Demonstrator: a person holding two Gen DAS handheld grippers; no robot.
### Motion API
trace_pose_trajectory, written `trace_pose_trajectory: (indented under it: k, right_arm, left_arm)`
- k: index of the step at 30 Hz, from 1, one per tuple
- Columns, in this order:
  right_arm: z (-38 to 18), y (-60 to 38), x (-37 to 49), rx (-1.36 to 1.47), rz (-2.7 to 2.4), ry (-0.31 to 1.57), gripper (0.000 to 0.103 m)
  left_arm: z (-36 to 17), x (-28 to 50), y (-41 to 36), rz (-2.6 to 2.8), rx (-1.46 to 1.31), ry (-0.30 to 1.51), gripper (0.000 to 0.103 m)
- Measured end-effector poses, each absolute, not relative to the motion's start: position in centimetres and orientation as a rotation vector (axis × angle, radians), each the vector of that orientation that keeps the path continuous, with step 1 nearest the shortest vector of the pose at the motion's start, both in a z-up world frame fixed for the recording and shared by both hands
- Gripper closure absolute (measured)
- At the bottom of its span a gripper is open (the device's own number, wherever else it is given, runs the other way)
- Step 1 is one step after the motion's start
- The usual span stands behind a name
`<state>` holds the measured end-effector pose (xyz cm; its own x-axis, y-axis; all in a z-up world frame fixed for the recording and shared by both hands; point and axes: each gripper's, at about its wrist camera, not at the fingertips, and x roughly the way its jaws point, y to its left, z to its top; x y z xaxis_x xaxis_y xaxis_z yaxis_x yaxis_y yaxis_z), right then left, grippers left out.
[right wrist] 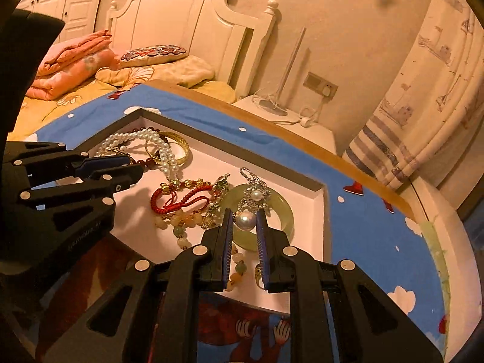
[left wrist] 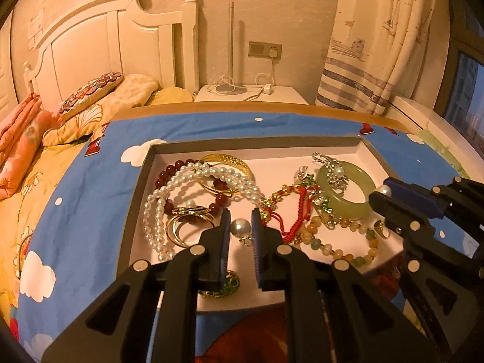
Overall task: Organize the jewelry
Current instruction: 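Carry the pearl earrings over the tray and lower them beside the jade bangle, then open the right gripper to release the pearl earrings into the tray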
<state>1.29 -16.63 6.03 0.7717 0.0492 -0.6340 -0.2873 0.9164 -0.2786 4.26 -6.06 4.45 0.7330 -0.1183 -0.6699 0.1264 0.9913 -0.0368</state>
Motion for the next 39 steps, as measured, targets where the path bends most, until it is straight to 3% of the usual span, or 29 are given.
trace_pose_trajectory:
  k: [32, 35, 36, 37, 39]
  right_arm:
    - [4.6, -14.9, 1.2, -0.509, 0.063, 0.632, 0.086]
    - [4.6, -14.8, 1.2, -0.495, 0.075, 0.640, 0.076]
    - [4.6, -14.7, 1.2, -0.492, 0.078, 0.639, 0.073]
    - [4.7, -14.6, 1.1, -0.494, 0.078, 0.636, 0.068]
    - [4.7, -14.4, 0.9, -0.499, 0.080, 0.633, 0.064]
  left_arm:
    - [4.4, 4.4, -5.6, -0.110, 0.008, 0.735, 0.088]
    - [4.5, 4.1, -5.7, -0.107, 0.016, 0.724, 0.065]
    - [4.6, 3.9, -5.8, -0.096, 0.021, 0.715, 0.052]
    - [4.8, 3.8, -5.8, -0.086, 0.025, 0.702, 0.047]
    - [5.2, 3.4, -5.8, -0.073, 0.028, 0.682, 0.046]
